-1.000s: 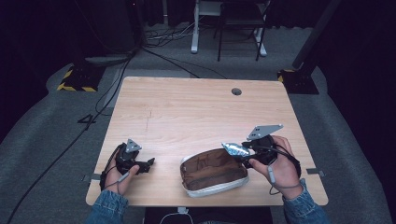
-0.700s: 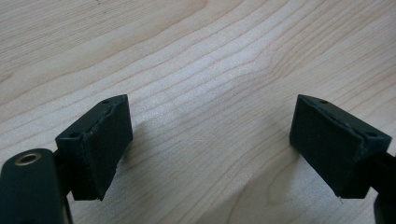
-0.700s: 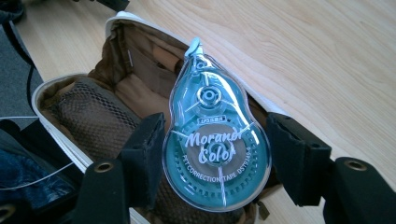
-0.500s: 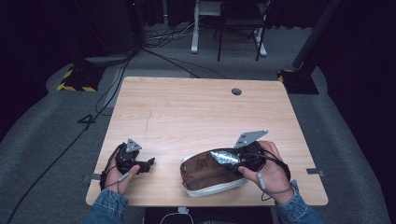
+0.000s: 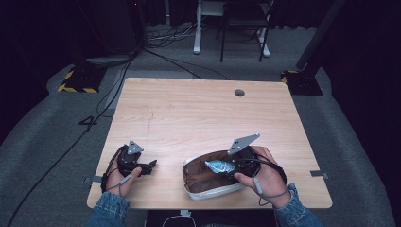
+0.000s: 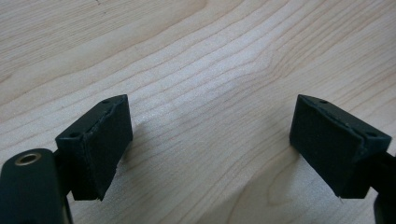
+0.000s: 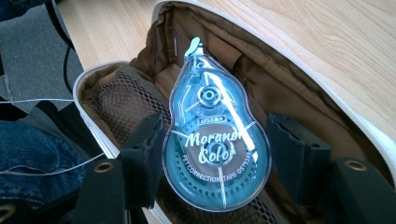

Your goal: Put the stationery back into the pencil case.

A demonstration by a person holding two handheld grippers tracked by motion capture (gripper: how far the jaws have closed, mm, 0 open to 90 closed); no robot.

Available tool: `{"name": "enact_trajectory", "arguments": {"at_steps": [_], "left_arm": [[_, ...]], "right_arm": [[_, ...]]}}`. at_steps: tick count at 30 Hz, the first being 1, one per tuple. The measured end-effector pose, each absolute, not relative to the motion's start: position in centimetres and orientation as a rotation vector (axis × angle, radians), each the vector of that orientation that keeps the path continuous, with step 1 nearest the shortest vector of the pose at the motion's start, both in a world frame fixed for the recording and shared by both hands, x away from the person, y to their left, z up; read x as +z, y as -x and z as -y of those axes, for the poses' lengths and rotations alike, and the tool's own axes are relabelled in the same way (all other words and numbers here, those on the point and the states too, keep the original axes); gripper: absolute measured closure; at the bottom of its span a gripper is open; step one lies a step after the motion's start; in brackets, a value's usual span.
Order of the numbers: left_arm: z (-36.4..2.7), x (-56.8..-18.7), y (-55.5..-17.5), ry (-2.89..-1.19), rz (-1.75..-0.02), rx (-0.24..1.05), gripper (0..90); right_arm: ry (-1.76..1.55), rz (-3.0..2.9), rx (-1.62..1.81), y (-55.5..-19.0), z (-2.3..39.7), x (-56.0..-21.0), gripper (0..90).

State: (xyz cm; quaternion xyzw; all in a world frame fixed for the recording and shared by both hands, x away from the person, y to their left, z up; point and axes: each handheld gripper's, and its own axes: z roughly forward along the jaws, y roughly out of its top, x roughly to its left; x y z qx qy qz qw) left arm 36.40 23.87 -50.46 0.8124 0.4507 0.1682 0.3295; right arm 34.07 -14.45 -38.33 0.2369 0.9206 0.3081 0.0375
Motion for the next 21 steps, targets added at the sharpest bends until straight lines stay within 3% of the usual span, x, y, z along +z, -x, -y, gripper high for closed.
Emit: {"name": "enact_trajectory", "arguments": {"at_steps": [21], "left_arm": [[-23.9, -50.5, -36.4, -2.125, -1.179, 0.44, 13.3]], "right_arm": [[-0.649, -2.946, 0.919, -34.7, 13.2, -39.8, 39.5]]}}
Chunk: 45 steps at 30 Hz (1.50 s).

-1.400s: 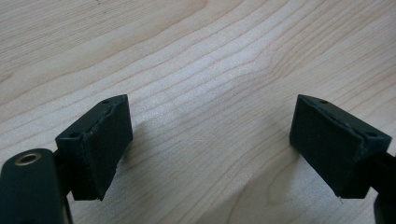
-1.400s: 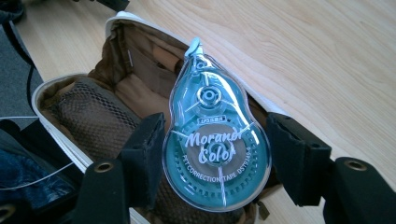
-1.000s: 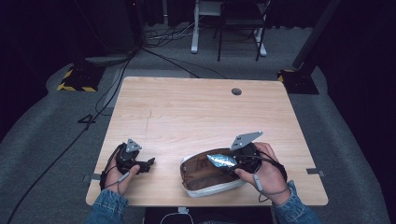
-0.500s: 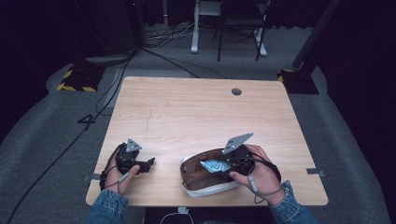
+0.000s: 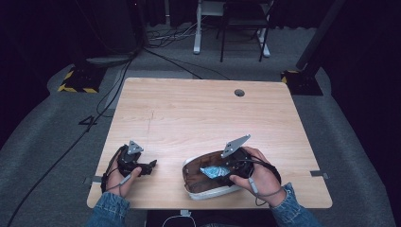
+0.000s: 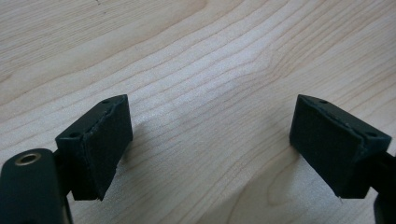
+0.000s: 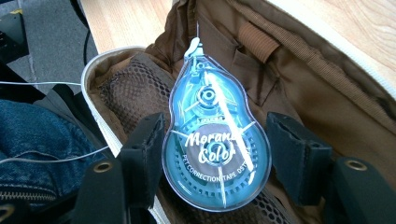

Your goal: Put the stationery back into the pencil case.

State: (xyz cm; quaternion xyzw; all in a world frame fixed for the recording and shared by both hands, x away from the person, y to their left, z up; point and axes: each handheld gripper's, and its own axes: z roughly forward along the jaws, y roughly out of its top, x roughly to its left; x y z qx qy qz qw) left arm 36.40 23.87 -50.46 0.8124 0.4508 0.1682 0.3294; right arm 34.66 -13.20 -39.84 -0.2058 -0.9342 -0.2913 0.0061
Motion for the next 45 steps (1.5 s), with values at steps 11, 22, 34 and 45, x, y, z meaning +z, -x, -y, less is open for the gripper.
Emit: {"name": "enact_trajectory", "arguments": {"at_steps": [11, 22, 34, 45], "left_arm": [[-23.9, -50.5, -36.4, -2.126, -1.177, 0.443, 13.4], [-23.8, -50.5, -36.4, -2.127, -1.178, 0.438, 13.3], [-24.0, -50.5, -36.3, -2.125, -1.175, 0.444, 13.3], [-24.5, -50.5, -35.8, -2.103, -1.218, 0.459, 13.3]], "right_arm": [[0.631, 2.921, -0.918, -35.3, 12.9, -40.8, 39.3], [0.566, 2.988, -1.027, -35.3, 13.0, -40.8, 25.2], [0.575, 3.053, -1.146, -35.6, 16.0, -38.4, 22.0], [0.81, 3.049, -1.247, -37.7, 19.8, -38.0, 16.7]]}}
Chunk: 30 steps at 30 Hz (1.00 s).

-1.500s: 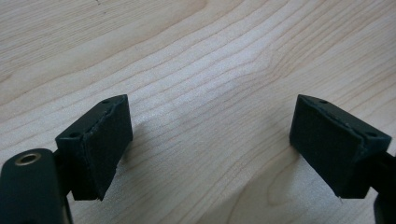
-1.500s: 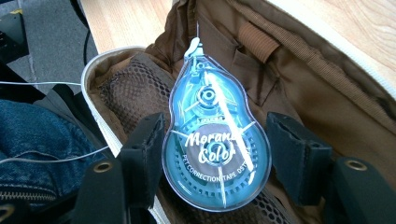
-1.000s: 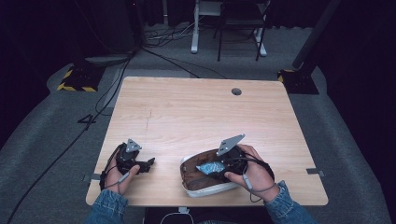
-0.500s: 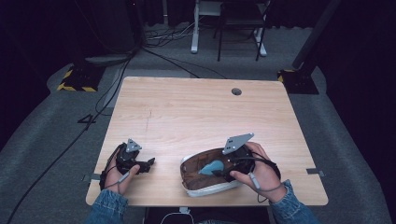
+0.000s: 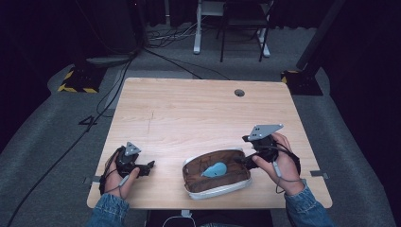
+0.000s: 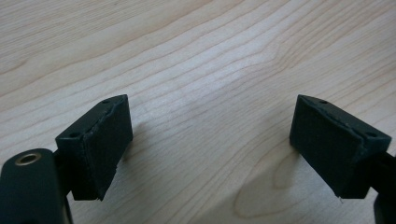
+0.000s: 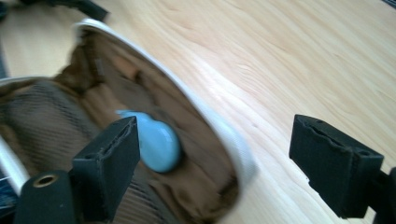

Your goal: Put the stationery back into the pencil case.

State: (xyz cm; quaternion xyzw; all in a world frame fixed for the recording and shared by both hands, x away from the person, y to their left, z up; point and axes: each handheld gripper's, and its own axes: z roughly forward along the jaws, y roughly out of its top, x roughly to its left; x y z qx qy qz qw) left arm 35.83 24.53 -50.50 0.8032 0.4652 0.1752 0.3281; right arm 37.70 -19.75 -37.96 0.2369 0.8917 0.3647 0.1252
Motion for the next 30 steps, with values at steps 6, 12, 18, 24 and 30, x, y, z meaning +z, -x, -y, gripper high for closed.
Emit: {"name": "enact_trajectory", "arguments": {"at_steps": [6, 12, 18, 24, 30], "left_arm": [[-24.5, -50.5, -35.8, -2.099, -1.223, 0.458, 13.2], [-24.6, -50.5, -35.9, -2.103, -1.221, 0.457, 13.0], [-24.6, -50.5, -35.9, -2.105, -1.218, 0.457, 12.5], [-24.6, -50.5, -36.0, -2.106, -1.217, 0.461, 12.2], [-24.6, -50.5, -36.0, -2.106, -1.218, 0.459, 12.2]], "right_arm": [[-0.782, -2.524, 1.047, -38.8, 22.1, -38.2, 16.7], [-0.884, -2.442, 1.029, -39.7, 24.6, -38.9, 16.7], [-0.98, -2.37, 1.025, -40.7, 27.1, -40.3, 16.7], [-1.071, -2.309, 1.022, -41.6, 29.6, -41.8, 16.7], [-1.119, -2.291, 0.991, -42.5, 32.0, -43.7, 16.8]]}}
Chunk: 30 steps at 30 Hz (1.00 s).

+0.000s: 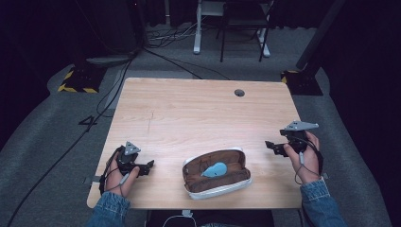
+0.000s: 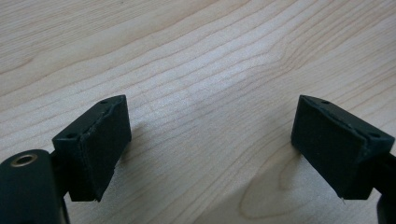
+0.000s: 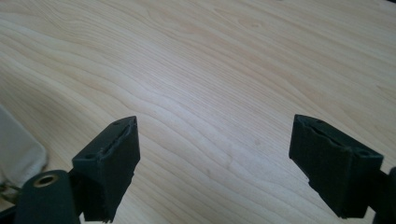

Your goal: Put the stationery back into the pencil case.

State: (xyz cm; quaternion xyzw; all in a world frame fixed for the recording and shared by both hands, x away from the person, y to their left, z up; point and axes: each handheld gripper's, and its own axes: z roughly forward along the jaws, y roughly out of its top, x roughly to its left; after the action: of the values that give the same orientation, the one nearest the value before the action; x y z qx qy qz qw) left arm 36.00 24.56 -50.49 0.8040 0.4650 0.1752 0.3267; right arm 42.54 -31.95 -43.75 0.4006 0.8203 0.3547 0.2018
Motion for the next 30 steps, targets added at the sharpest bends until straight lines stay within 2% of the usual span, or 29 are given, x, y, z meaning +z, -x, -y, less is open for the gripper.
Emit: {"name": "enact_trajectory", "arguments": {"at_steps": [24, 30], "left_arm": [[-24.5, -50.5, -36.1, -2.103, -1.222, 0.459, 11.7], [-24.5, -50.5, -36.0, -2.1, -1.225, 0.457, 11.7]], "right_arm": [[-1.226, -2.276, 0.889, -44.1, 33.7, -49.6, 16.7], [-1.301, -2.225, 0.936, -44.1, 33.4, -50.2, 13.0]]}}
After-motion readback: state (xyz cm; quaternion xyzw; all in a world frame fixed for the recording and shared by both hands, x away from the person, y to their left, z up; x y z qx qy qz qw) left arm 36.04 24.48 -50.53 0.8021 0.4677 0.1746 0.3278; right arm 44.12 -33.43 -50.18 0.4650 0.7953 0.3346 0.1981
